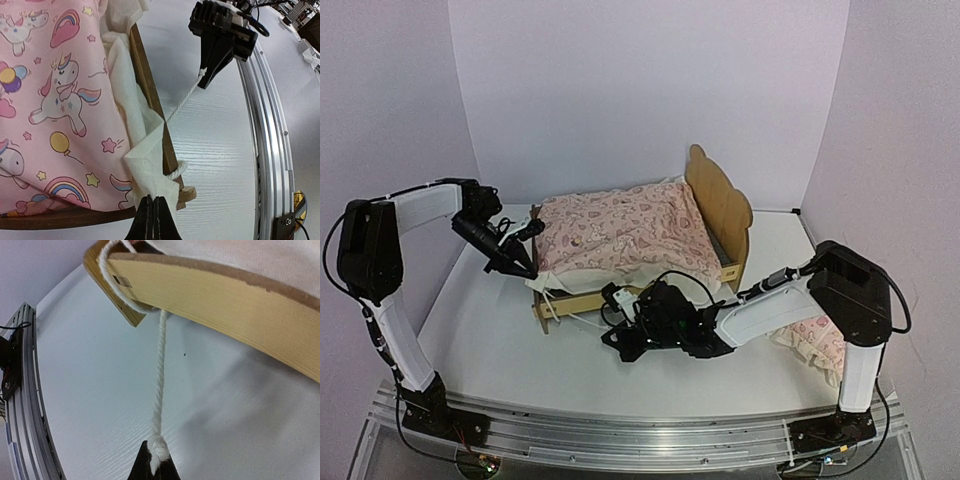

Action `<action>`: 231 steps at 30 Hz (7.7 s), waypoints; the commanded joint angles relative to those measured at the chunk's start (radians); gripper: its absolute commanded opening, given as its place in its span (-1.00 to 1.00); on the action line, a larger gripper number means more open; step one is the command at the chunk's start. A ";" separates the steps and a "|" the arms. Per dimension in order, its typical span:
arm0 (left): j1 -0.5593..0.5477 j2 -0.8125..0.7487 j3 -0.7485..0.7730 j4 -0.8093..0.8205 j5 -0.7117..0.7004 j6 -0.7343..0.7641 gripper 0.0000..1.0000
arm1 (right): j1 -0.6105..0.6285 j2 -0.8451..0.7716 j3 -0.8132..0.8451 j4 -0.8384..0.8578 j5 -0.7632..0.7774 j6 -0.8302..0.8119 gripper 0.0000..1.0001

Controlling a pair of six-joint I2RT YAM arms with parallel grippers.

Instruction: Set up the pet bed

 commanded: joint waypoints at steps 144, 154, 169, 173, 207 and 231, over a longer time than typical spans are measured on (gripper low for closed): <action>-0.037 -0.640 -0.926 0.929 0.023 -0.271 -0.99 | 0.055 0.492 0.546 0.298 -0.091 -0.270 -1.00; -0.036 -0.717 -0.945 0.590 -0.028 0.157 0.14 | 0.024 0.427 0.522 0.194 -0.249 -0.027 -1.00; -0.094 -0.897 -0.848 0.983 -0.268 -1.551 -0.25 | 0.020 0.410 0.612 -0.092 -0.254 0.093 -1.00; -0.207 -0.907 -0.931 0.985 -0.471 -1.693 -0.21 | 0.020 0.403 0.604 -0.094 -0.237 0.121 -1.00; -0.325 -0.683 -1.110 1.361 -0.585 -1.880 -0.29 | 0.050 0.450 0.640 -0.127 -0.166 0.096 -1.00; -0.324 -0.607 -1.083 1.484 -0.695 -1.841 -0.68 | 0.049 0.447 0.650 -0.177 -0.181 0.053 -1.00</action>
